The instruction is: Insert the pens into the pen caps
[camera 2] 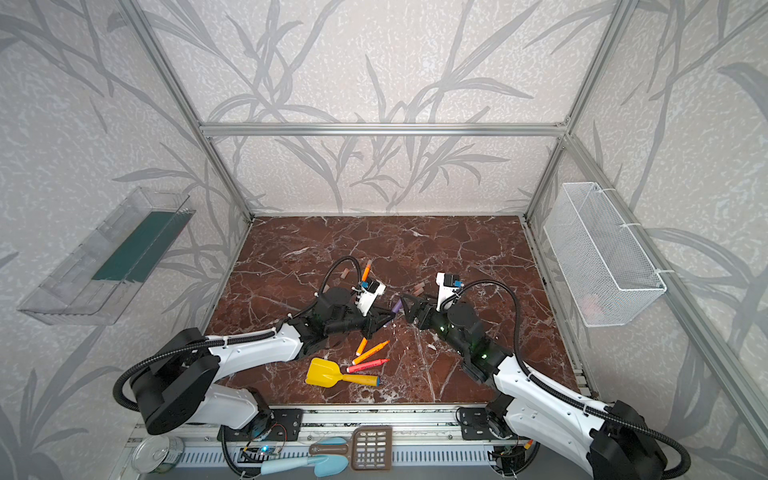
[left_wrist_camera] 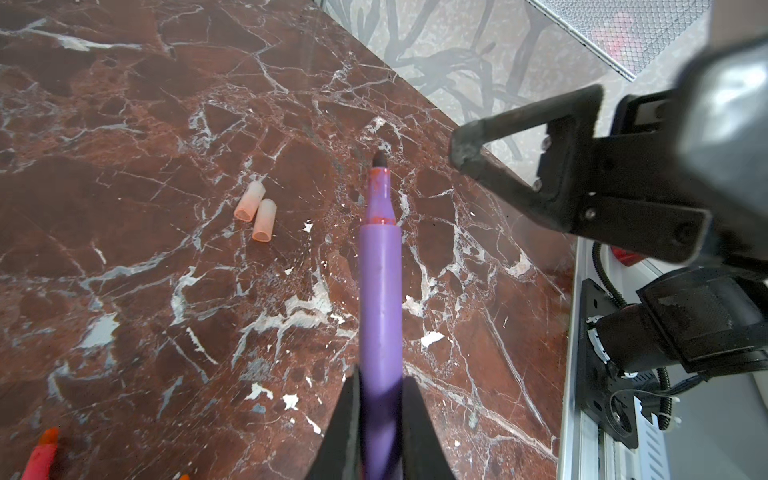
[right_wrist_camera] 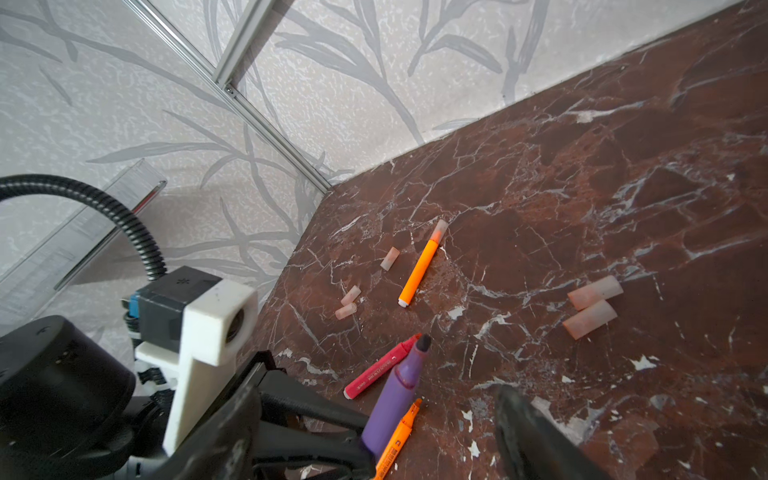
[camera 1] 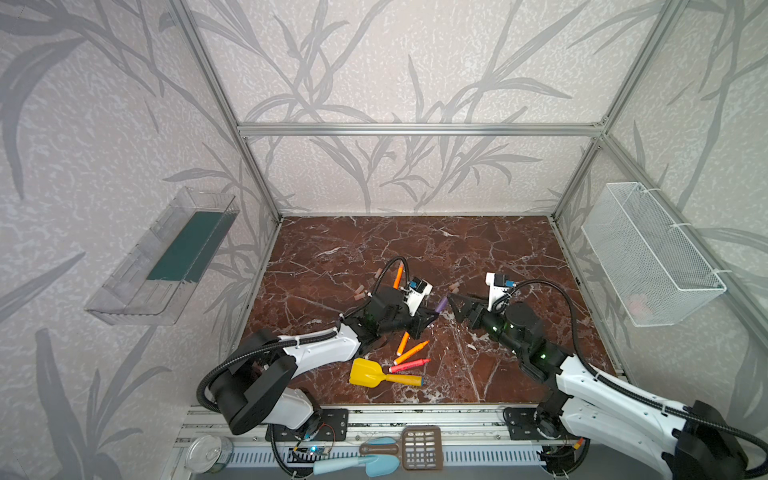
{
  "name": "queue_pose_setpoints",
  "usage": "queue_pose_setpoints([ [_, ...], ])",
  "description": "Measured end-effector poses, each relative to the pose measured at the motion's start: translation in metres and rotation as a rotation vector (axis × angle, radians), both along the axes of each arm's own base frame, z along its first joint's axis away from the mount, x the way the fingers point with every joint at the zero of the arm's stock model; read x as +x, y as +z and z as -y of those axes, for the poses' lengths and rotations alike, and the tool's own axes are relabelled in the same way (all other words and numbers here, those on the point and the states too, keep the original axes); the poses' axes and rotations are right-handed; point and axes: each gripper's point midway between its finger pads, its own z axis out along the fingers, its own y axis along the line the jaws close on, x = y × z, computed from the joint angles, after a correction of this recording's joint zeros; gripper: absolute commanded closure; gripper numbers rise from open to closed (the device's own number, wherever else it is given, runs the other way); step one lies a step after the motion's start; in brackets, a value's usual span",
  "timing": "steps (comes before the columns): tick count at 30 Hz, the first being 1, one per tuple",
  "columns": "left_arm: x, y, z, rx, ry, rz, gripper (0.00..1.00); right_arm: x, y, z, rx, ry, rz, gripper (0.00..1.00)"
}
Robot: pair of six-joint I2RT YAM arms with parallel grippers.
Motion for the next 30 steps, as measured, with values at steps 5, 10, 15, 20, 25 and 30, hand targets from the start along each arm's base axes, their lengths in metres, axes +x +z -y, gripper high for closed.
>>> queue_pose_setpoints([
  [5,-0.001,0.006,0.007,0.012,-0.013,0.048,1.00,0.008,-0.016,-0.006,-0.013,-0.008,-0.047,0.21],
  [10,-0.002,0.006,0.008,0.035,-0.015,0.079,1.00,0.013,-0.025,-0.012,-0.010,-0.012,-0.079,0.41],
  [15,-0.005,0.003,0.011,0.063,-0.025,0.101,1.00,0.019,-0.021,-0.017,0.007,-0.014,-0.078,0.54],
  [20,-0.005,0.001,0.014,0.082,-0.028,0.120,1.00,0.022,-0.018,-0.020,0.023,-0.017,-0.077,0.62],
  [25,-0.004,0.002,0.014,0.091,-0.022,0.138,1.00,0.023,-0.023,-0.021,0.025,-0.019,-0.093,0.62],
  [30,-0.002,0.002,0.013,0.096,-0.009,0.143,1.00,0.024,-0.028,-0.023,0.024,-0.014,-0.106,0.76],
])
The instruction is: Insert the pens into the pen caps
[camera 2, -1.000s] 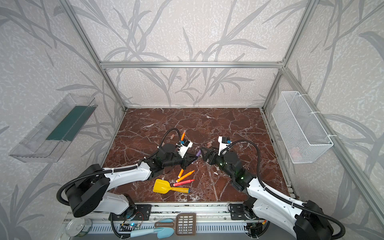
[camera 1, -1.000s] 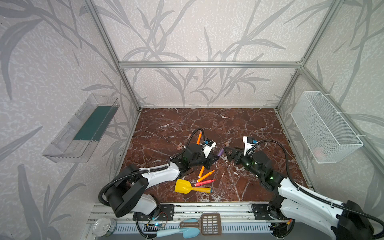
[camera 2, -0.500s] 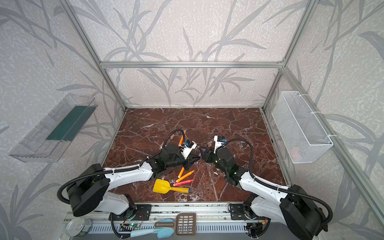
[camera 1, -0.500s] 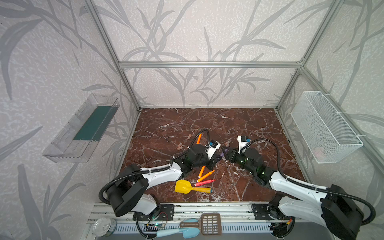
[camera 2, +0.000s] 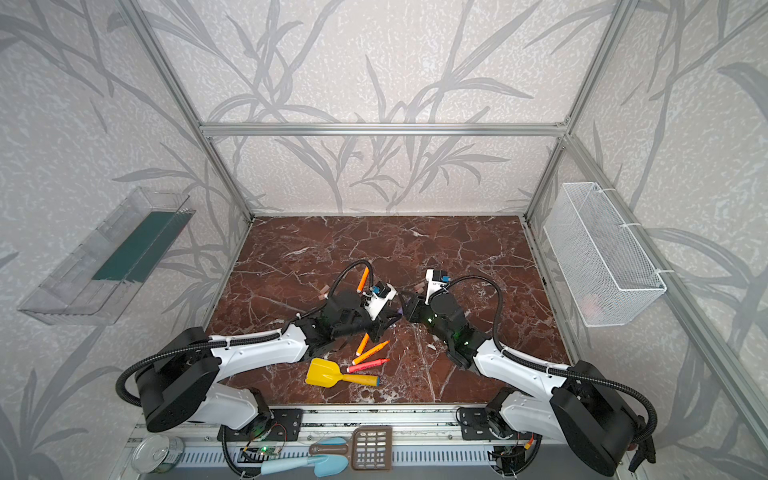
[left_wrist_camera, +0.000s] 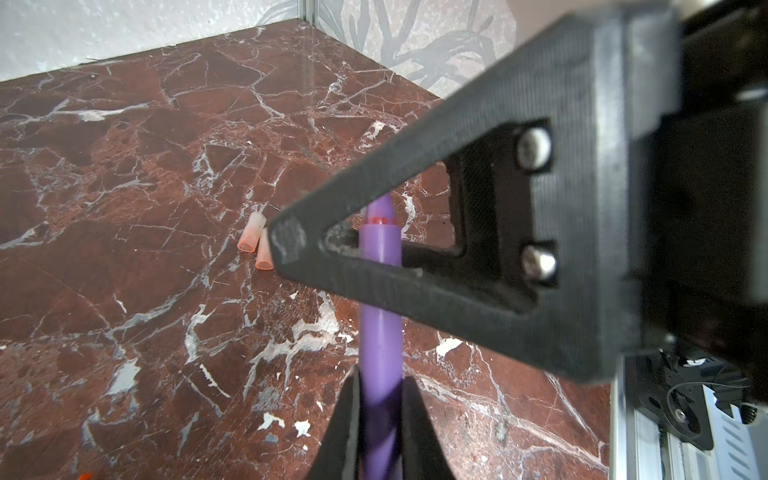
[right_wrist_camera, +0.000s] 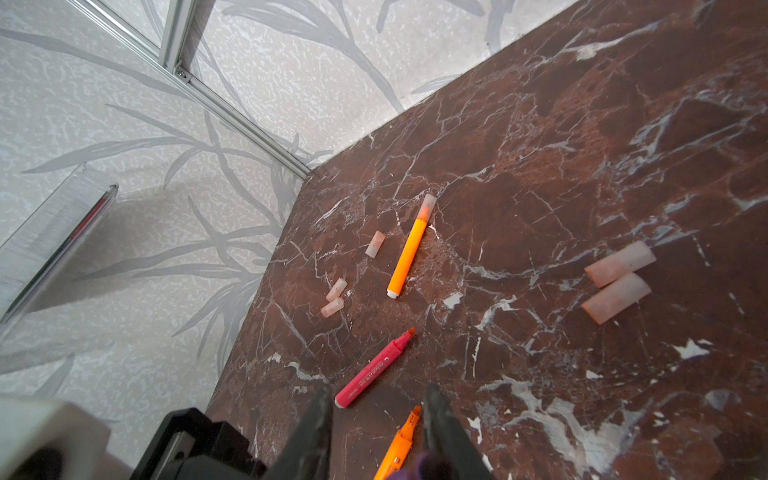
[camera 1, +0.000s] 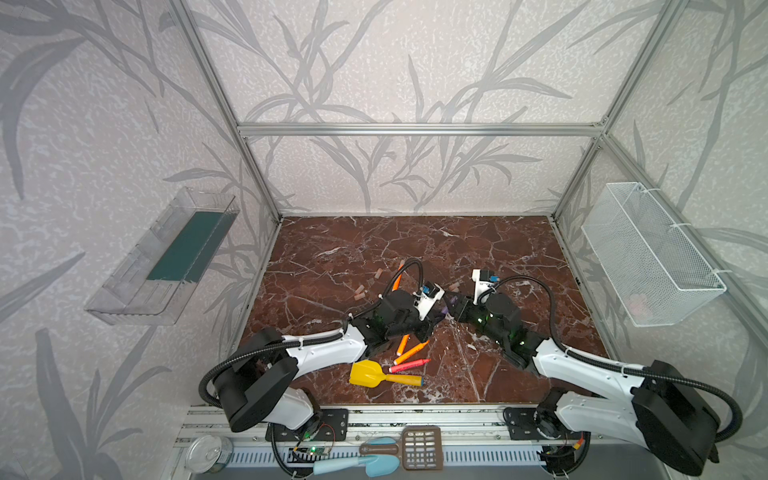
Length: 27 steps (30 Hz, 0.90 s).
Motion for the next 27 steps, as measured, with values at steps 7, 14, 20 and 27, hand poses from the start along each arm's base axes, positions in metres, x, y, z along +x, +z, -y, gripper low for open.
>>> queue_pose_setpoints([
  [7,0.002,0.001,0.000,-0.001,0.009,0.006,0.94,0.000,0.003,-0.004,0.030,0.009,-0.007,1.00],
  [14,0.002,0.002,0.000,-0.007,0.012,0.003,0.66,-0.002,0.004,-0.008,0.043,0.028,-0.010,1.00],
  [20,0.003,-0.010,0.004,0.004,0.010,-0.010,0.63,-0.006,0.009,-0.014,0.070,0.050,-0.005,1.00],
  [27,0.003,-0.025,0.007,0.022,0.004,-0.035,0.96,-0.007,0.010,-0.017,0.079,0.058,-0.005,1.00],
])
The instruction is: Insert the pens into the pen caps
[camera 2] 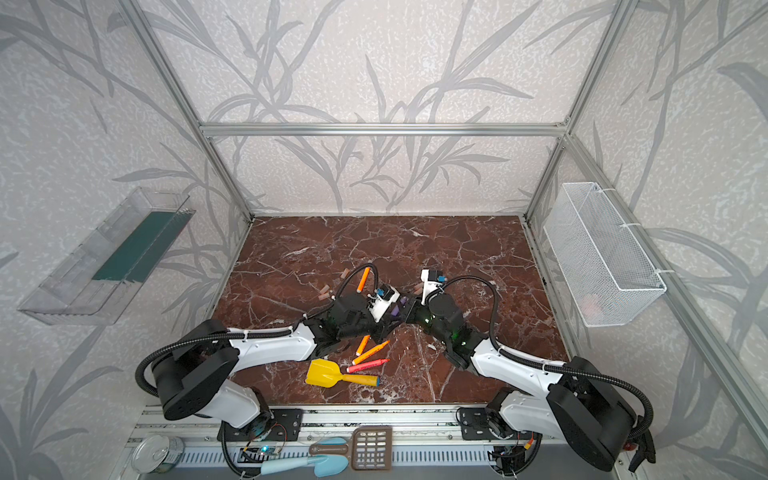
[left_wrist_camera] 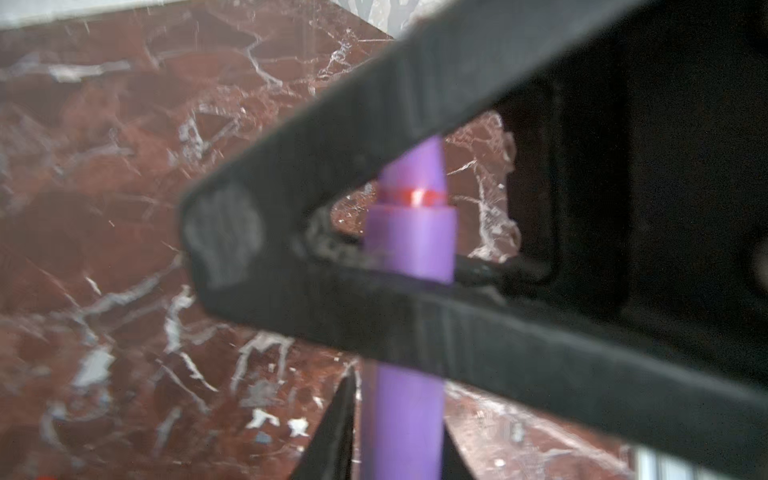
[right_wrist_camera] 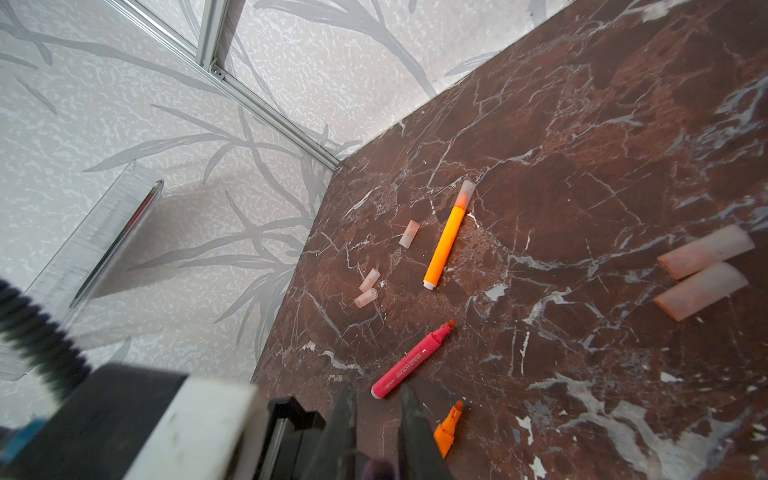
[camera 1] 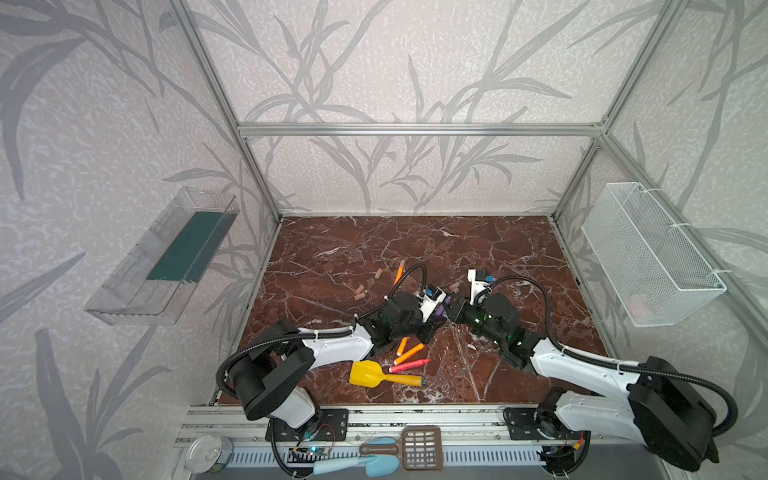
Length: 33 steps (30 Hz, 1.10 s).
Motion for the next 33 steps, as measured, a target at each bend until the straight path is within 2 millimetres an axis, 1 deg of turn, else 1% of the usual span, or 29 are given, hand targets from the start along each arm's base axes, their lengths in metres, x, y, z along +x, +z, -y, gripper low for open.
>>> queue_pose_setpoints([
  [2,0.000,0.001,0.000,-0.004,0.001,0.000,1.00,0.000,0.001,0.000,0.002,-0.001,0.004,1.00],
  [4,0.000,0.002,0.001,-0.007,0.000,0.001,1.00,0.001,0.001,0.000,0.004,-0.001,0.005,1.00],
  [5,0.000,0.002,0.001,-0.008,0.001,0.001,1.00,0.001,0.001,0.000,0.004,-0.001,0.005,0.94],
  [9,0.001,0.002,0.001,-0.008,0.005,0.003,1.00,0.001,0.001,0.000,0.000,-0.005,0.006,0.57],
  [10,0.002,0.002,0.000,-0.009,0.011,0.006,1.00,0.001,0.001,0.001,-0.003,-0.007,0.006,0.50],
  [12,0.006,0.003,-0.002,-0.006,0.031,0.013,1.00,0.001,-0.001,0.004,-0.017,-0.018,0.005,0.41],
  [14,0.012,0.002,-0.006,0.002,0.067,0.016,1.00,0.000,0.001,0.010,-0.037,-0.038,0.011,0.40],
  [16,0.023,0.001,-0.015,0.006,0.119,0.012,1.00,0.000,0.006,0.020,-0.057,-0.077,0.022,0.40],
  [19,0.042,0.001,-0.037,-0.004,0.212,-0.002,1.00,0.003,0.010,0.036,-0.094,-0.151,0.044,0.42],
  [20,0.046,0.000,-0.045,-0.004,0.240,-0.007,1.00,0.005,0.008,0.041,-0.113,-0.176,0.047,0.43],
  [22,0.052,-0.001,-0.060,0.002,0.288,-0.011,1.00,0.009,-0.001,0.052,-0.170,-0.227,0.038,0.44],
  [25,0.047,0.002,-0.066,0.000,0.297,-0.012,1.00,0.015,-0.022,0.066,-0.272,-0.277,-0.003,0.44],
  [28,0.044,0.008,-0.070,-0.014,0.305,-0.005,1.00,0.025,-0.040,0.073,-0.373,-0.298,-0.052,0.44],
  [30,0.044,0.010,-0.070,-0.016,0.308,-0.002,1.00,0.034,-0.046,0.072,-0.432,-0.295,-0.077,0.44],
  [33,0.044,0.009,-0.072,-0.008,0.315,-0.003,1.00,0.052,-0.048,0.063,-0.529,-0.272,-0.108,0.44],
])
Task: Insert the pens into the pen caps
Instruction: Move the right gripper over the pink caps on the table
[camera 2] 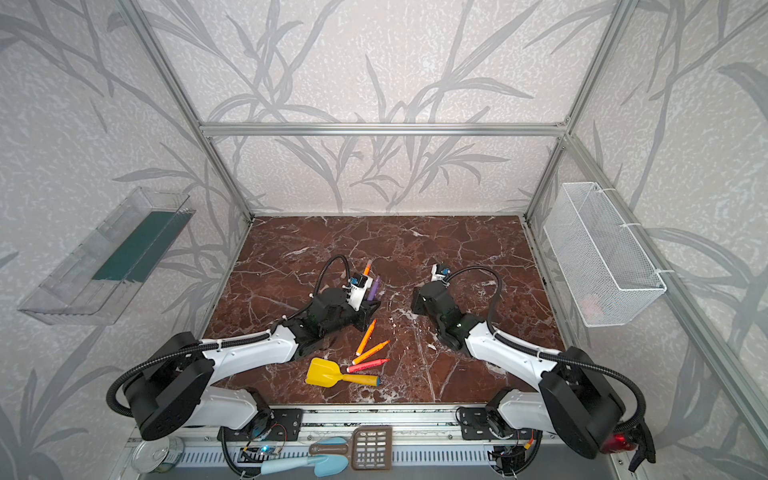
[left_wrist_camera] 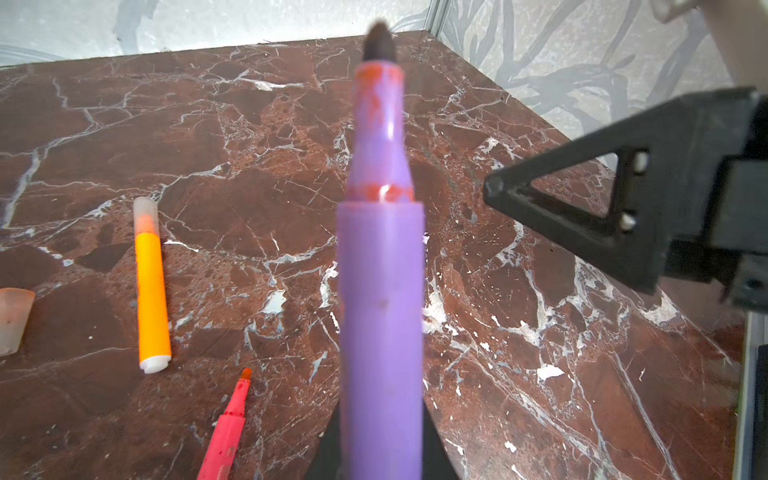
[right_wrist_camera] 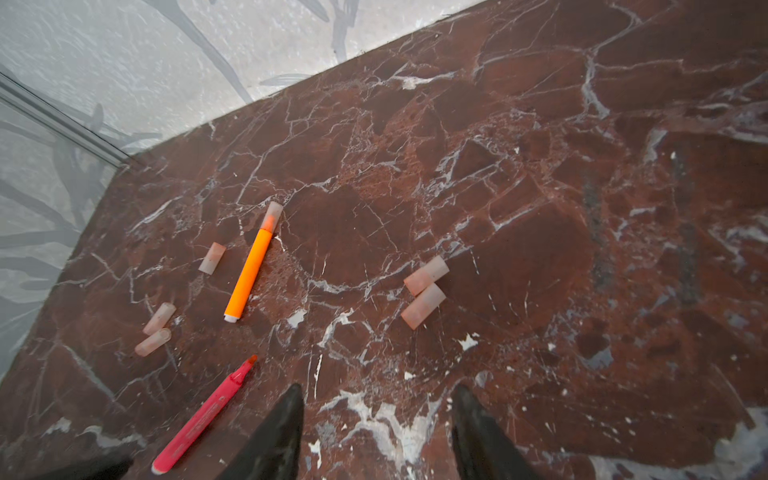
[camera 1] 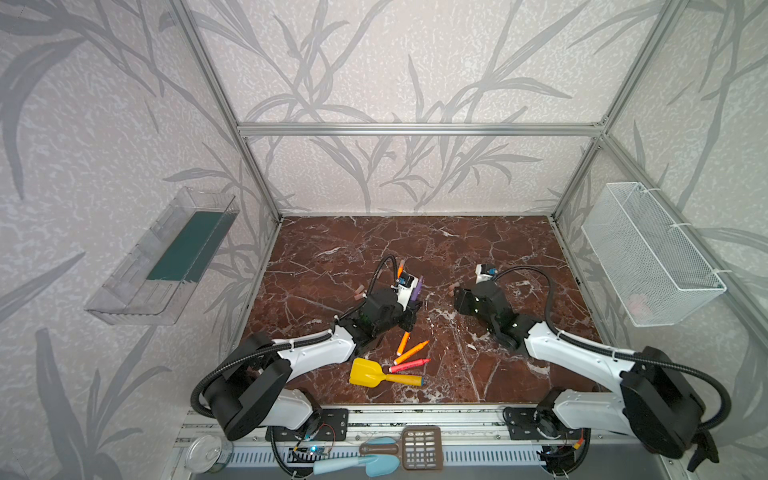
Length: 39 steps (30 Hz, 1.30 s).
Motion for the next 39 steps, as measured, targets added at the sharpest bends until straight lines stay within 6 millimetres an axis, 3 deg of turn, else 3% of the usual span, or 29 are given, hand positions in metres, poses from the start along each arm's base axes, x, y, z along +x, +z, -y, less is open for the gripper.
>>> queue_pose_setpoints([
  [5,-0.002,0.008,-0.003,-0.009,0.004,0.014,1.00,0.024,-0.007,-0.017,-0.124,0.033,-0.069,0.43],
  [13,-0.007,0.021,-0.008,-0.031,0.006,0.041,1.00,0.033,-0.057,-0.015,-0.267,0.061,-0.229,0.43],
  [17,-0.008,0.021,-0.010,-0.030,0.007,0.042,1.00,0.037,-0.072,-0.015,-0.298,0.063,-0.278,0.44],
  [30,-0.010,0.017,-0.012,-0.006,0.004,0.037,1.00,0.041,-0.085,-0.014,-0.329,0.061,-0.317,0.47],
  [39,-0.011,0.016,-0.013,0.000,0.002,0.032,1.00,0.047,-0.095,0.000,-0.342,0.024,-0.342,0.48],
])
